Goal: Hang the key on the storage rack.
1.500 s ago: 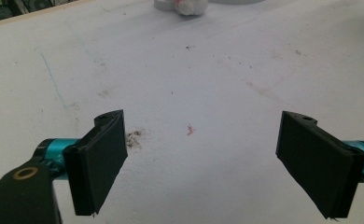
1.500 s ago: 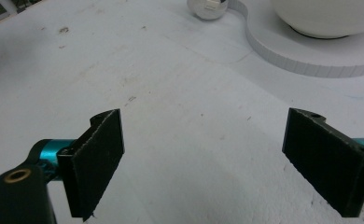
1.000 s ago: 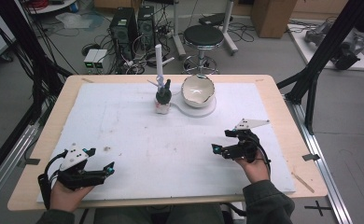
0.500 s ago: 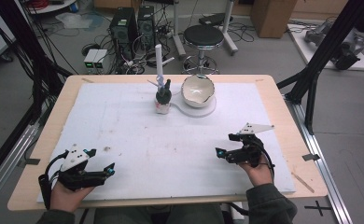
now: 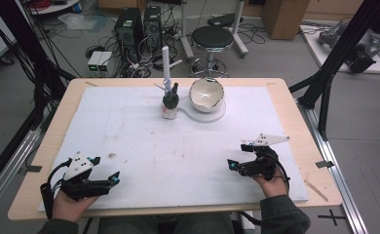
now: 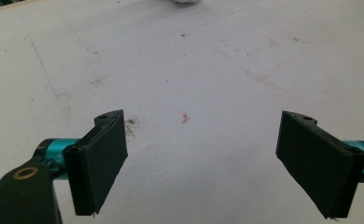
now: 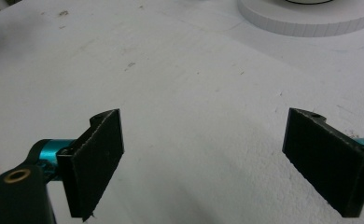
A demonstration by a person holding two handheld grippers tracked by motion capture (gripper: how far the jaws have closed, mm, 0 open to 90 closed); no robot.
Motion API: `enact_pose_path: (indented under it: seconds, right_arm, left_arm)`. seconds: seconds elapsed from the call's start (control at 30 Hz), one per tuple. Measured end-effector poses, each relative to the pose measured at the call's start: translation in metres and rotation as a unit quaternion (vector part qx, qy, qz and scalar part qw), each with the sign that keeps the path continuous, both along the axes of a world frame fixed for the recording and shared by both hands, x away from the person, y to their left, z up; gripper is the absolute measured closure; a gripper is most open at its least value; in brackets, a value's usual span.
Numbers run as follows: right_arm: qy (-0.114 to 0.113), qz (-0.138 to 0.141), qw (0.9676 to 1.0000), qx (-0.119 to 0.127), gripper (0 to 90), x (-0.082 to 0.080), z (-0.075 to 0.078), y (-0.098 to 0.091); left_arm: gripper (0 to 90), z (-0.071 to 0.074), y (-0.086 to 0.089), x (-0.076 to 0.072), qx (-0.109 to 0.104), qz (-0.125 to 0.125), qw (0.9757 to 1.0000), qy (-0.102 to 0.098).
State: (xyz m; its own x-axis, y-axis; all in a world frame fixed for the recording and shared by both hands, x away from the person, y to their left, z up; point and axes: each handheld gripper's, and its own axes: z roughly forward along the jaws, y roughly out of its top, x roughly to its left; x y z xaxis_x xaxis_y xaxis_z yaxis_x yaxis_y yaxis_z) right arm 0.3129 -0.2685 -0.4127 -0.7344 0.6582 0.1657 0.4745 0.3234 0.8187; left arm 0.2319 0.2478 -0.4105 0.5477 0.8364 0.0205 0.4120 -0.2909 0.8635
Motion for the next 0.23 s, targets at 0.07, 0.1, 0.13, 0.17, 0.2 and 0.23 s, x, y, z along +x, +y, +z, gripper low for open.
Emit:
enact_pose_path:
  seconds: [0.07, 0.1, 0.13, 0.17, 0.2, 0.23]
  right_arm:
    - [-0.002, 0.002, 1.0000, 0.001, 11.8, -0.0025, 0.0005, -0.0004]
    - [-0.004, 0.002, 1.0000, 0.001, 11.8, -0.0034, 0.0005, -0.0004]
    - [-0.004, 0.003, 1.0000, 0.001, 11.8, -0.0046, 0.0008, -0.0001]
    - [-0.008, 0.005, 1.0000, 0.000, 11.8, -0.0054, 0.0008, 0.0000]
    - [-0.007, 0.006, 1.0000, -0.003, 11.8, -0.0067, 0.0010, 0.0002]
    - [-0.006, 0.006, 1.0000, -0.004, 11.8, -0.0079, 0.0010, 0.0006]
  left_arm:
    - [16.7, -0.0003, 0.0006, -0.0003, 0.003, -0.002, 1.0000, 0.000]
    - [16.7, -0.0008, 0.0005, -0.0006, 0.002, 0.001, 1.0000, 0.001]
    - [16.7, -0.0012, 0.0007, -0.0006, 0.001, 0.000, 1.0000, 0.001]
    - [16.7, -0.0016, 0.0011, -0.0005, 0.002, 0.000, 1.0000, 0.001]
    - [16.7, -0.0020, 0.0011, -0.0004, 0.002, 0.001, 1.0000, 0.001]
    - [16.7, -0.0024, 0.0010, -0.0003, 0.001, 0.002, 1.0000, 0.001]
